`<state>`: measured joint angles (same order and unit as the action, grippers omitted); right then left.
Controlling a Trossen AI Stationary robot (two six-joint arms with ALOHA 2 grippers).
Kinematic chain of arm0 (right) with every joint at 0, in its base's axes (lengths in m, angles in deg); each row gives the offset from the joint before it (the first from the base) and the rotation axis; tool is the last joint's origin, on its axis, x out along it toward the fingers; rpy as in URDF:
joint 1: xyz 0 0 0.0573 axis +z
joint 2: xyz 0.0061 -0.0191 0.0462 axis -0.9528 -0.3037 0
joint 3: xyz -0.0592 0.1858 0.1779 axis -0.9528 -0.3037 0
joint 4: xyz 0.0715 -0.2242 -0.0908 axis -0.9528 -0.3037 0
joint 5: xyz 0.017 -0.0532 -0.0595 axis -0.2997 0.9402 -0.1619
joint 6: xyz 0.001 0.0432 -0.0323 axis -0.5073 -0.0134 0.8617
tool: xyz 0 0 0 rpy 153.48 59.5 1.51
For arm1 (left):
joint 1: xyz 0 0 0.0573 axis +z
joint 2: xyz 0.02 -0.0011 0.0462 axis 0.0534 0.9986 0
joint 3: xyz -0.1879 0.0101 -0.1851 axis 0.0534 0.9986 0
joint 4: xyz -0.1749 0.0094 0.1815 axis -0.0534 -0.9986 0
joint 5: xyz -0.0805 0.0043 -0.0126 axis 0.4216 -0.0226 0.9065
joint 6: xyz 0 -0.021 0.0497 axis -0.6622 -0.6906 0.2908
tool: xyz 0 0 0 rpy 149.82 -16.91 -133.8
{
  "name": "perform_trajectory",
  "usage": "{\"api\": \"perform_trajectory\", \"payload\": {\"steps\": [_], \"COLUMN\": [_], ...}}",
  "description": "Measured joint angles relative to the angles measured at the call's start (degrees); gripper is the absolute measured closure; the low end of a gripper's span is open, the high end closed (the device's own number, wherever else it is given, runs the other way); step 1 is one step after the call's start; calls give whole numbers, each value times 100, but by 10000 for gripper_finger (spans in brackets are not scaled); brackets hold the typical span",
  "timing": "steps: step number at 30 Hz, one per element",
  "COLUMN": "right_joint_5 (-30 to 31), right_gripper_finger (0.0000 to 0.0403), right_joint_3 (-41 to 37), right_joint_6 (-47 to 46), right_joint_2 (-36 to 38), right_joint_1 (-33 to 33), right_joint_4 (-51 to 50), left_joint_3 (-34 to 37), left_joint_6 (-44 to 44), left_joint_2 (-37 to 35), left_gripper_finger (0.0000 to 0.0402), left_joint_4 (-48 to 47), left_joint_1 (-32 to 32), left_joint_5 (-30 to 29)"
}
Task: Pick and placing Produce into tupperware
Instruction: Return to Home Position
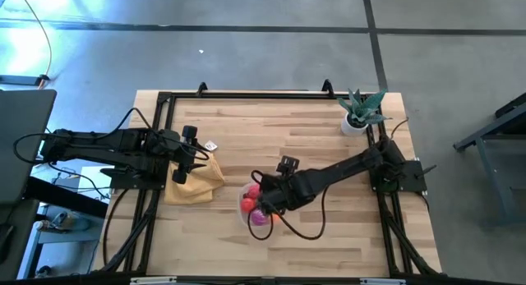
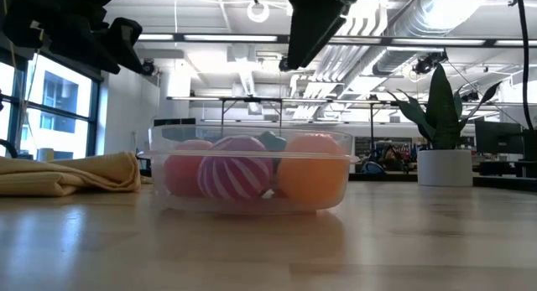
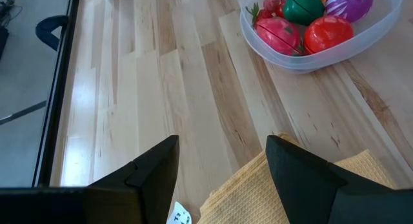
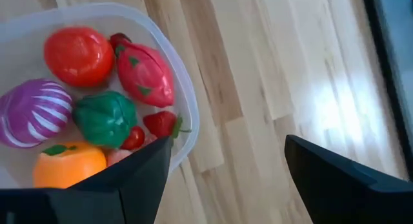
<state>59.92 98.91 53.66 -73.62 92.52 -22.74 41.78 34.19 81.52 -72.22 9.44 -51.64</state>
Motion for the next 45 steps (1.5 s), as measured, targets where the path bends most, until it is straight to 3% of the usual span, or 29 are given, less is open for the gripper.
{"api": "perform_trajectory", "payload": {"steps": [5, 12, 15, 25, 29, 34, 37, 41, 43, 45], "right_joint_5": [-209, -857, -932, 455, 1266, 1452, 1571, 1569, 1505, 953], "right_gripper_finger": [107, 107, 108, 178, 220, 268, 288, 308, 314, 318], "right_joint_3": [0, -55, -57, -57, -55, -149, -930, -2909, -3969, -4889], "right_joint_6": [-230, 1291, 1646, 1295, 514, -864, -1435, -2230, -2346, -1582], "right_joint_2": [0, 1, 93, 1695, 2448, 3154, 3579, 4379, 4795, 5088], "right_joint_1": [-181, -433, -539, -415, -53, 527, 905, 1317, 1372, 1250], "right_joint_4": [226, 1537, 1459, 165, -621, -1293, -1049, 0, 1354, 3405], "left_joint_3": [0, 0, 0, 0, 0, 0, 0, 0, 0, 0], "left_joint_6": [0, 0, -2, 0, -2, -1, 0, -2, 0, 0], "left_joint_2": [0, 0, -1, 0, -2, 0, 0, -1, 0, 0], "left_gripper_finger": [181, 181, 181, 181, 181, 181, 181, 181, 181, 181], "left_joint_4": [0, 1, 0, 4, 2, 2, 2, 2, 2, 2], "left_joint_1": [0, 0, 0, 0, 0, 0, 0, 0, 0, 0], "left_joint_5": [-1, -2, -2, -2, -2, -1, -2, -1, 0, 0]}}
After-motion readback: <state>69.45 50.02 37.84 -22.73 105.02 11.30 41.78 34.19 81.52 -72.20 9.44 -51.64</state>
